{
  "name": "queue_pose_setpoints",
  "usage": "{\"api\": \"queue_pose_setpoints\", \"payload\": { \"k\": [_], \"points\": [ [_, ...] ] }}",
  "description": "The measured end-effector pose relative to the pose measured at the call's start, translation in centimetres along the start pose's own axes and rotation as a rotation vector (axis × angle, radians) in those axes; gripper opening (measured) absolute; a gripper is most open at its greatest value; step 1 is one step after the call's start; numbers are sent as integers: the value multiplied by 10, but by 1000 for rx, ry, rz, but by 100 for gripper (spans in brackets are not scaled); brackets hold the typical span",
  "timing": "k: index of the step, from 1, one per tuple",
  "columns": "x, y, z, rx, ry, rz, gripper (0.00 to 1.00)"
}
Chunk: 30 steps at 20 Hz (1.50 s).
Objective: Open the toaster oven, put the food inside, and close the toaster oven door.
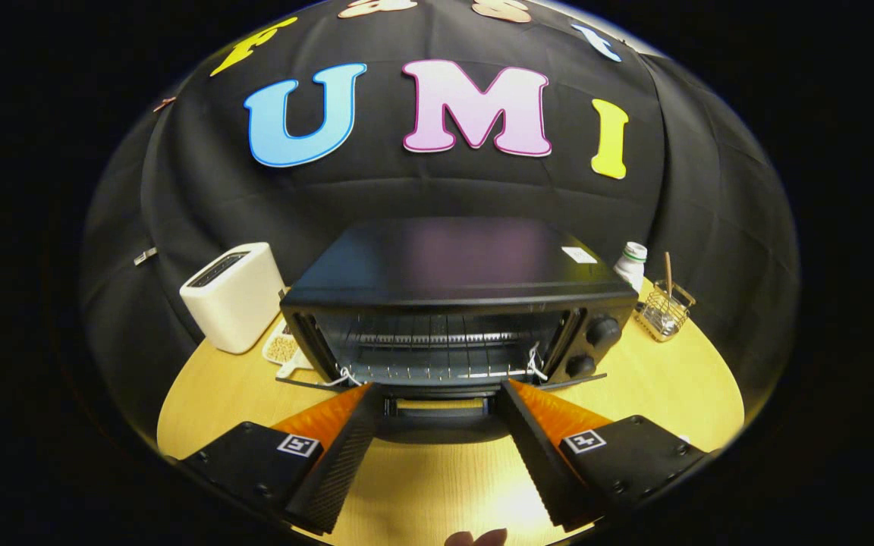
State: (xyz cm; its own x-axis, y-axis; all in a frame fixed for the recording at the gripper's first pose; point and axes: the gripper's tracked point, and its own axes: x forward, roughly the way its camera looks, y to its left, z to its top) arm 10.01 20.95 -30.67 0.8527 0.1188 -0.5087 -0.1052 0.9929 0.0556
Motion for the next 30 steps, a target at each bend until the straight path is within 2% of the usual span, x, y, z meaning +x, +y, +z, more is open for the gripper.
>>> {"api": "queue_pose_setpoints", "payload": {
  "k": [14, 18, 23, 26, 30],
  "points": [
    [-27, -1, -117, -11, 268, 0, 99],
    [-40, -5, -114, 21, 275, 22, 99],
    [-69, -22, -90, 66, 273, 84, 99],
    [-93, -45, -77, 91, 291, 135, 99],
    [-117, -109, -70, 63, 346, 132, 99]
  ]
}}
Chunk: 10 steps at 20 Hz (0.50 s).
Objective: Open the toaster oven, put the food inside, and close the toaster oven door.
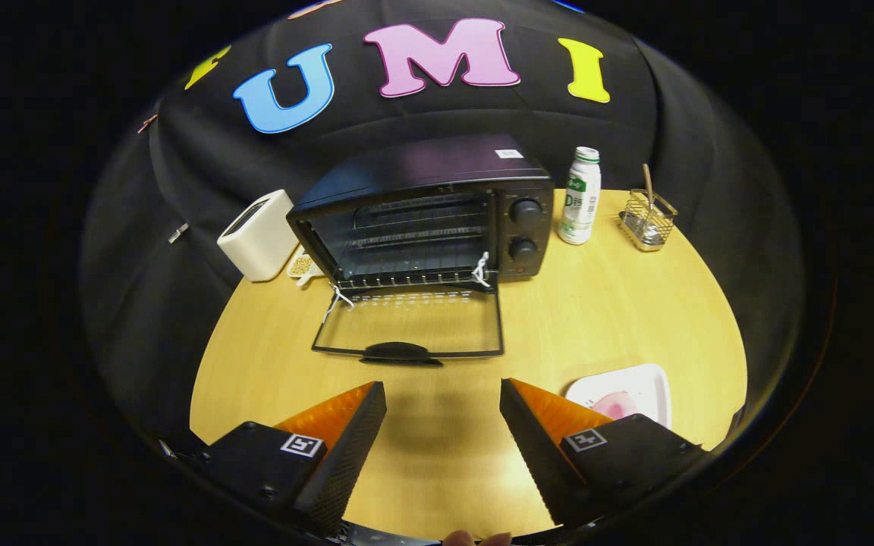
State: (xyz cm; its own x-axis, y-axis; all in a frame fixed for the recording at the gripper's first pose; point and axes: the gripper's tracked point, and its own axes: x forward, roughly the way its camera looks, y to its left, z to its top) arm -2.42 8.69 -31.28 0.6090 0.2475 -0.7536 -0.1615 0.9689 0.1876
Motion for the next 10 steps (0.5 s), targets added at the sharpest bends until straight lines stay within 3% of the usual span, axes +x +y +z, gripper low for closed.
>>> {"api": "queue_pose_setpoints", "payload": {
  "k": [10],
  "points": [
    [-28, -169, -29, 23, 264, -39, 99]
  ]
}}
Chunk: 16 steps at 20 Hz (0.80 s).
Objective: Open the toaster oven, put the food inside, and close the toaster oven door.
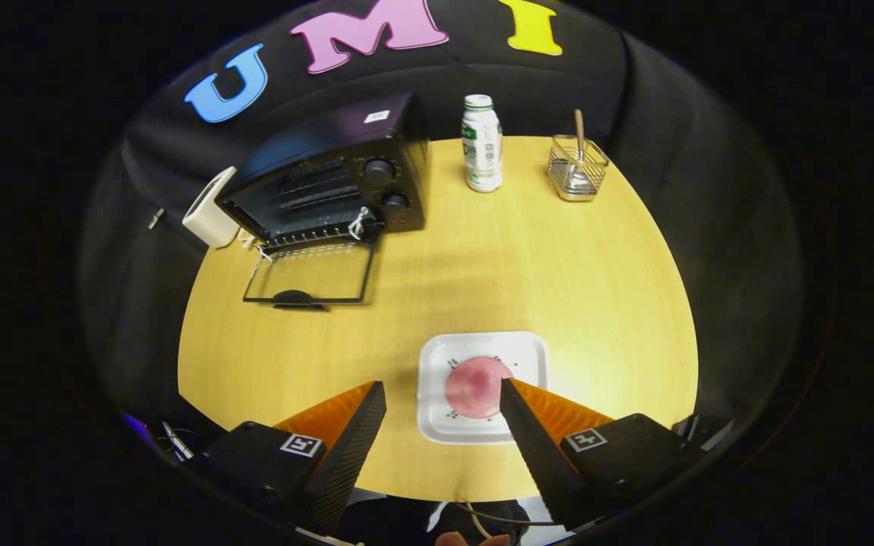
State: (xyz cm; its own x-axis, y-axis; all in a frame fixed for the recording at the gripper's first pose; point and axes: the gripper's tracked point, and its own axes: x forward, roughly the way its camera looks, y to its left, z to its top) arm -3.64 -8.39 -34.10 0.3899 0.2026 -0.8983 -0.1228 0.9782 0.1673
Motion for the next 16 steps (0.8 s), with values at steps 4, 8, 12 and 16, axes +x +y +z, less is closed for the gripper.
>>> {"api": "queue_pose_setpoints", "payload": {
  "k": [4, 8, 12, 16],
  "points": [
    [24, -53, -16, 8, 119, -6, 99],
    [56, -81, -27, 44, 234, 21, 98],
    [83, -88, -39, 6, 317, 37, 86],
    [106, -93, -51, 18, 372, 20, 65]
  ]
}}
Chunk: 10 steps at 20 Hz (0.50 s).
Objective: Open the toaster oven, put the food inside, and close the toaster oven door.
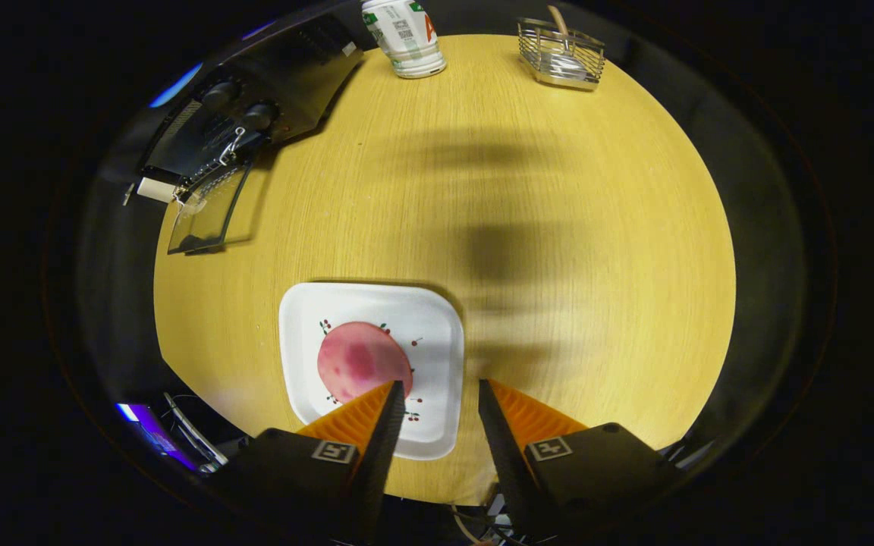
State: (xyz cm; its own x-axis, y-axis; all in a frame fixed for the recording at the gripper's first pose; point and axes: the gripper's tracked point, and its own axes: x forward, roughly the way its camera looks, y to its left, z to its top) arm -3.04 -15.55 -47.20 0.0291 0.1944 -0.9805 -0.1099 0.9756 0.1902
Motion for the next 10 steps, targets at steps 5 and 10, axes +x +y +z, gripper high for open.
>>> {"api": "queue_pose_setpoints", "payload": {
  "k": [5, 10],
  "points": [
    [11, -9, 0, 40, -5, 34, 18],
    [4, -4, 0, 114, -14, 142, 5]
  ]
}}
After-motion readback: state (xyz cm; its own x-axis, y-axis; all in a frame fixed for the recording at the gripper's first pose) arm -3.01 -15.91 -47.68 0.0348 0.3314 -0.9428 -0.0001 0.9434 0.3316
